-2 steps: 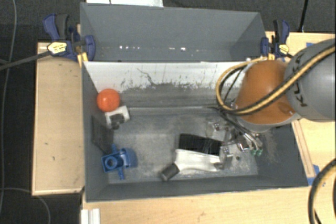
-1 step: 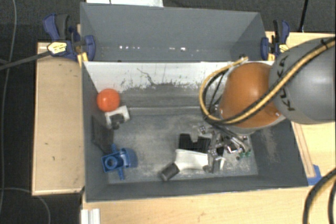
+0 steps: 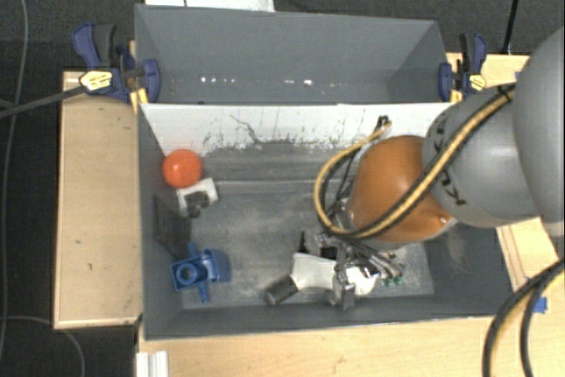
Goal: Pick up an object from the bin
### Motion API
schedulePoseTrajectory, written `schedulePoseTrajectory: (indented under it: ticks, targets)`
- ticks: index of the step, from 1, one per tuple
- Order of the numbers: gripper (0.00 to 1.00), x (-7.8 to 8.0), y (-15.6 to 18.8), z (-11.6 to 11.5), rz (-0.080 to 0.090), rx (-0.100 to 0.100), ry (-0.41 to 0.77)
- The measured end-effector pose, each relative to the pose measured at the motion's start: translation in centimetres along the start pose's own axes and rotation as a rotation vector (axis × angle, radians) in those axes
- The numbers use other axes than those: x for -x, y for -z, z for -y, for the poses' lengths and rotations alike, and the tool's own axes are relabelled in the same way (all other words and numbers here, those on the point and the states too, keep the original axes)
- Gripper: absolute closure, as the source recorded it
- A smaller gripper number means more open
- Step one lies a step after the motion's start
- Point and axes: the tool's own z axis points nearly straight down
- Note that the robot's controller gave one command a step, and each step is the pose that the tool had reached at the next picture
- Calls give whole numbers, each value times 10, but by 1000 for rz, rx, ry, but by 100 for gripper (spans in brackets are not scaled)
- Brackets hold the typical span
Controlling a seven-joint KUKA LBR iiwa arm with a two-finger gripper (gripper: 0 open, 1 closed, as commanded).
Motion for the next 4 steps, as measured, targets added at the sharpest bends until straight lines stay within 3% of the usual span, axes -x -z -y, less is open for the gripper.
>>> schedulePoseTrajectory:
  ticks: [1,4]
  targets:
    - [100,-7,2,20,2,4,-96]
    - [100,-8,18,21,1,3,-94]
